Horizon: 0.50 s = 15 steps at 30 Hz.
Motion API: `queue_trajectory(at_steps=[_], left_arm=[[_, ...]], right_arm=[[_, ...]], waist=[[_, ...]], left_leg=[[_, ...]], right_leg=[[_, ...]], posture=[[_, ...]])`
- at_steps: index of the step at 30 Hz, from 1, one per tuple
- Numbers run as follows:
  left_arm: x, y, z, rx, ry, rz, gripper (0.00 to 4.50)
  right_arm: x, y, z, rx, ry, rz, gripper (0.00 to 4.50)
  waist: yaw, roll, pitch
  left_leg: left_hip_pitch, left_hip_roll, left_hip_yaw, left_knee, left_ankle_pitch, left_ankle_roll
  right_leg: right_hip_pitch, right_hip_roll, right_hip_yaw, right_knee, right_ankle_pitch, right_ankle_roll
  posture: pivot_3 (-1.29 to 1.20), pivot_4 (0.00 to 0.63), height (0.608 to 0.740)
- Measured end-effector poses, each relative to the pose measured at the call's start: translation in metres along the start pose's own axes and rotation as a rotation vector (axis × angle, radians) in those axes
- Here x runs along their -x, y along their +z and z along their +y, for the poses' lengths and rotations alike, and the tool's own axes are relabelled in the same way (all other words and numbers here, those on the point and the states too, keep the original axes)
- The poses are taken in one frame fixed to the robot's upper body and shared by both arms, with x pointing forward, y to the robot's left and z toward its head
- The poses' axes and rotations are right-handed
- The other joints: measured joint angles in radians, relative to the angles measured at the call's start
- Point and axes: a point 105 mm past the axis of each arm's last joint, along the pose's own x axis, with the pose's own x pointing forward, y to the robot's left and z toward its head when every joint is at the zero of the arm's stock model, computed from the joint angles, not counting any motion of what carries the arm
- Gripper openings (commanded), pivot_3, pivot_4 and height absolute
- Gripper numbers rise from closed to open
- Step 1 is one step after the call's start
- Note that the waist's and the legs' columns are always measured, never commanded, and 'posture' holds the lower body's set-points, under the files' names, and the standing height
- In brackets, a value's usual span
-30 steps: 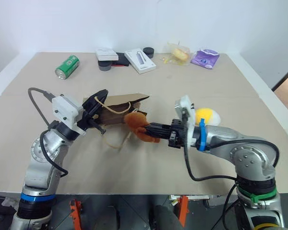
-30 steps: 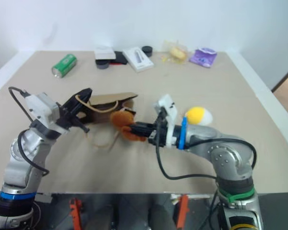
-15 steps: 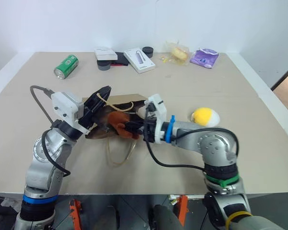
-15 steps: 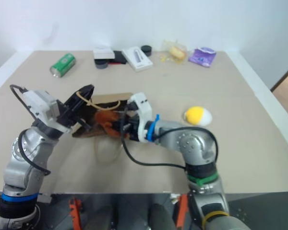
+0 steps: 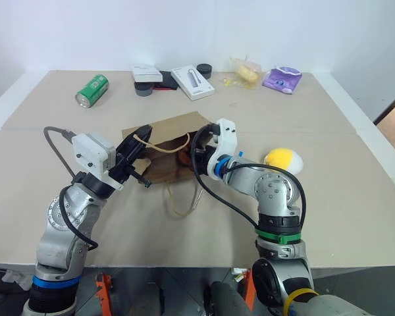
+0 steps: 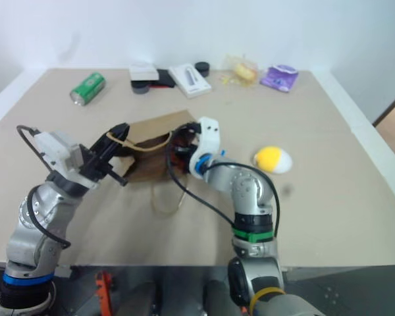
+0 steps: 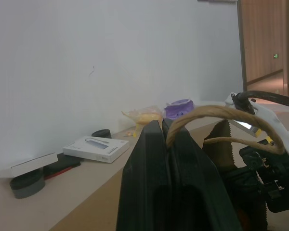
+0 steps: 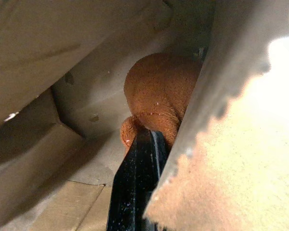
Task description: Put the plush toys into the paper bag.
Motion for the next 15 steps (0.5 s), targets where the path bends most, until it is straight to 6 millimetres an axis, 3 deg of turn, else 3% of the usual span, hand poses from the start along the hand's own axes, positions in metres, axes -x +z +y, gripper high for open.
queue_trajectory(at_steps=[3,4,6,7,9,11,15], left_arm=[[0.000,-0.001,0.000,0.006,0.003,0.008,0.00],[0.000,-0.002,0.001,0.007,0.007,0.011,0.00],[0.000,-0.002,0.001,0.009,0.010,0.013,0.00],[-0.001,-0.002,0.001,0.011,0.015,0.013,0.00],[-0.005,-0.001,0.005,0.045,0.033,0.011,0.00],[-0.010,0.001,0.011,0.087,0.055,0.018,0.00],[-0.017,0.002,0.011,0.135,0.039,0.032,0.00]], right_arm=[[0.003,0.003,0.005,0.037,0.028,-0.010,1.71],[0.004,0.004,0.007,0.050,0.041,-0.015,2.22],[0.006,0.005,0.009,0.061,0.054,-0.020,2.45],[0.009,0.007,0.012,0.082,0.080,-0.026,3.14],[0.021,0.010,0.015,0.157,0.134,-0.014,3.56],[0.030,0.013,0.009,0.213,0.146,0.003,4.39],[0.039,0.017,0.011,0.261,0.191,0.002,4.39]], waist=[[0.000,0.000,0.000],[0.000,0.000,0.000],[0.000,0.000,0.000],[0.000,0.000,0.000],[0.000,0.000,0.000],[0.000,0.000,0.000],[-0.001,0.000,0.000]], left_leg=[[0.000,0.000,0.000,0.000,0.000,0.000],[0.000,0.000,0.000,0.000,0.000,0.000],[0.000,0.000,0.000,-0.001,0.000,0.000],[0.000,0.000,0.000,-0.001,0.000,0.000],[0.000,0.000,-0.001,0.000,0.000,0.000],[0.000,-0.001,-0.001,0.000,0.000,0.001],[0.000,0.000,-0.001,0.000,0.000,0.001]], right_leg=[[0.000,0.000,0.000,0.000,0.000,0.000],[0.000,0.000,0.000,0.000,0.000,0.000],[0.000,0.000,0.000,0.000,0.000,0.000],[0.000,0.000,0.000,0.000,0.000,0.000],[0.000,-0.001,0.000,0.000,0.000,0.000],[0.000,0.000,0.000,0.000,0.000,0.000],[0.000,0.000,0.000,0.000,0.000,0.000]], posture=[[0.00,0.150,0.740],[0.00,0.150,0.740],[0.00,0.150,0.740],[0.00,0.150,0.740],[0.00,0.150,0.740],[0.00,0.150,0.740],[0.00,0.150,0.740]])
